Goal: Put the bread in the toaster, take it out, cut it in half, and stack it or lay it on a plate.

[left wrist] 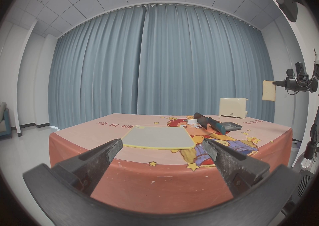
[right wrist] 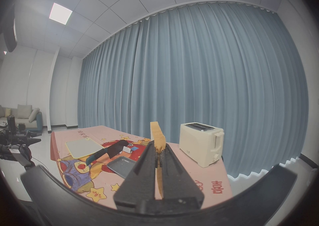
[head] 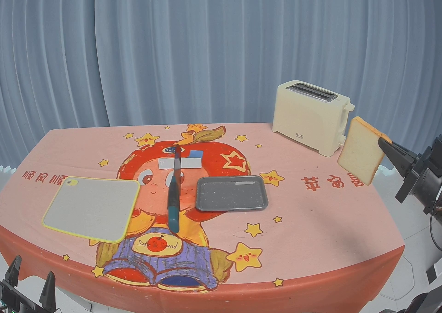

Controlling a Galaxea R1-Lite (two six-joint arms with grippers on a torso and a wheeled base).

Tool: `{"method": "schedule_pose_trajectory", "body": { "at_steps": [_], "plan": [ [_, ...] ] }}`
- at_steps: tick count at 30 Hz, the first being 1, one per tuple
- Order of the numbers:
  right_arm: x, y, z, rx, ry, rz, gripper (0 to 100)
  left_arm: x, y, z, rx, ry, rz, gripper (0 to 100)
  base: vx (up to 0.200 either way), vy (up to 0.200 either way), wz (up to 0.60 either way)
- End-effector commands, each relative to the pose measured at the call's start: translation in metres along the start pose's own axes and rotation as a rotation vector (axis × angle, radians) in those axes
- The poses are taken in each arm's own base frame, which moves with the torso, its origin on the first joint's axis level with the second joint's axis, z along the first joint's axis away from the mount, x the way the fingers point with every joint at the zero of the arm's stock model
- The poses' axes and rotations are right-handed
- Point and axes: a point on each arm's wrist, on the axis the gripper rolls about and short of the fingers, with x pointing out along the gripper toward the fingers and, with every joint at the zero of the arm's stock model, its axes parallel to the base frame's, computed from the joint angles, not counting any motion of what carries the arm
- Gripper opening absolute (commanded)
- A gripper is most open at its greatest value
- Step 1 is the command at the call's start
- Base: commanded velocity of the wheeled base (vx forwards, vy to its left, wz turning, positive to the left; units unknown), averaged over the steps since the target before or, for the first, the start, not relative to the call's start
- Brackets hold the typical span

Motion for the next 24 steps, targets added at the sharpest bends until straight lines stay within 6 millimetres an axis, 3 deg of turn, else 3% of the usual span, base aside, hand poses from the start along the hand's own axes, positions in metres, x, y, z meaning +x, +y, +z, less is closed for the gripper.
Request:
{"method": "schedule_pose_trajectory", "body": {
  "at_steps": [1, 24],
  "plan": [
    [0.0008, 0.0001, -0.0007, 0.000, 0.004, 0.001, 0, 0.0001, 0.0001, -0.0053, 0.000, 0.002, 0.003, 100, 0.000, 0.200, 0.00],
    [0.0003, 0.0014, -0.0054, -0.024, 0.027, 0.009, 0, 0.0000, 0.0001, -0.0049, 0.001, 0.000, 0.001, 100, 0.000, 0.200, 0.00]
  ]
}}
